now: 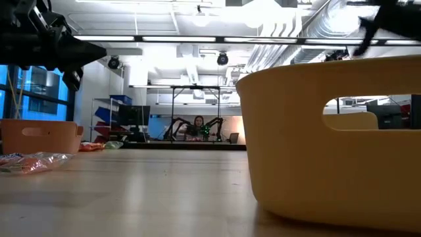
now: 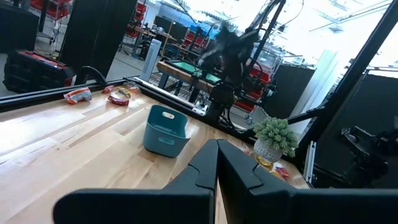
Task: Sort candy
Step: Move the yellow bin to the center of the table
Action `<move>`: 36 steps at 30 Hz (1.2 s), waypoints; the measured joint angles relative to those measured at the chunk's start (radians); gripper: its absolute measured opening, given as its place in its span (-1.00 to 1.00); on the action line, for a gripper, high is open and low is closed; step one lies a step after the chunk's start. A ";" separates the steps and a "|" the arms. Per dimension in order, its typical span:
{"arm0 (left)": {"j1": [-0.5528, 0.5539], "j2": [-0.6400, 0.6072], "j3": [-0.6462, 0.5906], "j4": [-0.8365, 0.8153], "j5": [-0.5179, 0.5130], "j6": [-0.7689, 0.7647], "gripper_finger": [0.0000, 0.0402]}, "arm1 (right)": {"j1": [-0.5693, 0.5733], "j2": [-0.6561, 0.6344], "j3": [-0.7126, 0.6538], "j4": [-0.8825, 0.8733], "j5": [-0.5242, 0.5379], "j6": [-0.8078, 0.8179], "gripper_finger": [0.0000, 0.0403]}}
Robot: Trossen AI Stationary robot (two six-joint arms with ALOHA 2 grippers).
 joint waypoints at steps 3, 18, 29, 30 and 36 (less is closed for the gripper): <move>0.000 0.000 0.000 0.001 0.000 0.000 -1.00 | 0.008 0.088 0.129 0.033 -0.205 -0.058 -1.00; 0.000 0.000 0.000 0.194 -0.044 -0.144 -1.00 | 0.220 0.874 0.810 -1.052 -0.372 0.000 -1.00; -0.007 0.075 0.059 0.315 -0.018 -0.198 -1.00 | 0.423 1.366 0.942 -1.046 -0.681 0.172 -1.00; -0.010 0.099 0.073 0.313 -0.008 -0.183 -1.00 | 0.425 1.409 0.954 -1.047 -0.695 0.150 -1.00; -0.025 0.269 0.199 0.223 -0.003 -0.094 -1.00 | 0.410 1.661 1.079 -1.084 -0.744 -0.007 -1.00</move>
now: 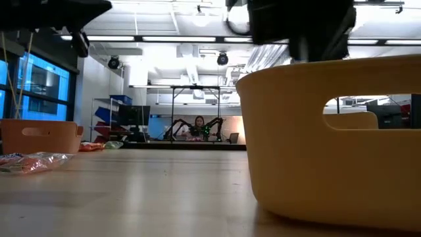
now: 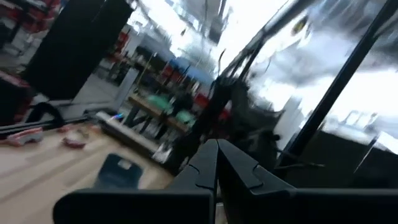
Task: Sort candy
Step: Move the yellow bin to the center of the table
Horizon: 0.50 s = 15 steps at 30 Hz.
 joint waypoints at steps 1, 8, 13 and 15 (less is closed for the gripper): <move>-0.003 0.032 0.026 -0.036 0.000 0.015 -1.00 | -0.004 0.035 0.031 -0.020 0.001 -0.029 -1.00; -0.002 0.219 0.179 -0.247 -0.005 0.080 -1.00 | -0.011 0.225 0.247 -0.279 0.075 -0.208 -1.00; -0.003 0.283 0.238 -0.246 -0.007 0.082 -1.00 | -0.036 0.307 0.347 -0.318 0.102 -0.304 -1.00; -0.003 0.289 0.254 -0.248 -0.007 0.098 -1.00 | -0.055 0.323 0.368 -0.319 0.135 -0.336 -1.00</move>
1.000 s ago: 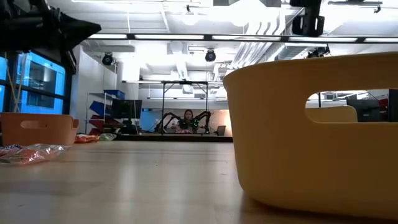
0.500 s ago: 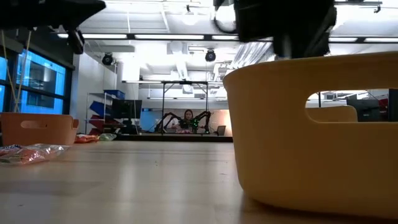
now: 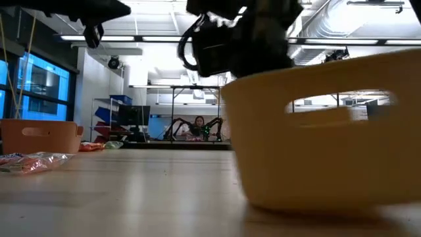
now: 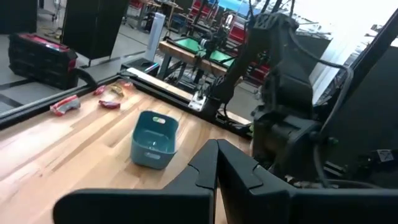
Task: Sort candy
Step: Move the yellow bin to the center of the table, then put the red candy into the orange bin
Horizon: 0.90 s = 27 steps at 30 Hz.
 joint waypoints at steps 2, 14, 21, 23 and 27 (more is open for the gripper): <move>0.000 -0.001 0.018 -0.005 0.006 0.013 -1.00 | -0.023 0.003 0.011 -0.012 0.029 -0.047 -1.00; 0.000 -0.004 0.215 -0.401 -0.042 0.102 -1.00 | -0.222 -0.003 0.057 -0.090 0.279 -0.444 -1.00; -0.001 -0.003 0.247 -0.500 -0.044 0.082 -1.00 | -0.381 -0.011 0.057 -0.027 0.317 -0.488 -1.00; -0.002 0.005 0.247 -0.542 -0.013 0.052 -1.00 | -0.403 -0.031 0.057 -0.011 0.280 -0.490 -1.00; -0.019 0.062 0.247 -0.672 0.133 -0.007 -1.00 | -0.420 -0.100 0.057 0.006 0.242 -0.499 -1.00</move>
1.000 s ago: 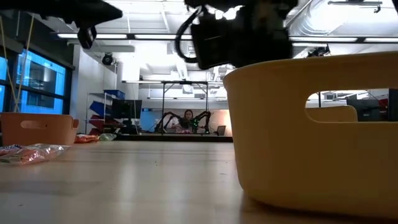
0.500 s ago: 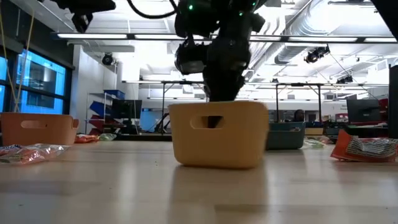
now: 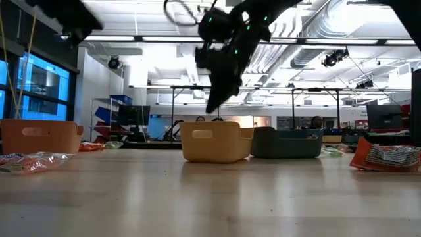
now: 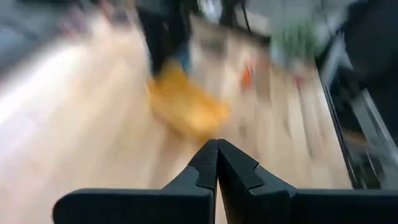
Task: Sort candy
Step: Put the red candy into the orange bin
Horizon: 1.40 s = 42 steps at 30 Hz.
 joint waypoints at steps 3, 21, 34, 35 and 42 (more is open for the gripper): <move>-0.066 0.079 0.000 -0.098 0.107 -0.086 -1.00 | 0.000 -0.058 0.000 -0.001 -0.002 -0.009 -1.00; -0.579 0.428 -0.174 0.019 -0.024 -1.093 -0.57 | 0.032 -0.267 0.000 -0.192 0.089 0.006 -1.00; -0.509 0.728 -0.168 0.105 -0.025 -1.303 -0.14 | 0.025 -0.264 -0.001 -0.205 0.094 -0.036 -1.00; -0.503 0.750 -0.167 0.101 -0.025 -1.307 -0.14 | 0.025 -0.264 -0.001 -0.207 0.094 -0.037 -1.00; -0.487 0.785 -0.139 0.069 -0.040 -1.276 -0.28 | 0.025 -0.264 -0.001 -0.217 0.094 -0.048 -1.00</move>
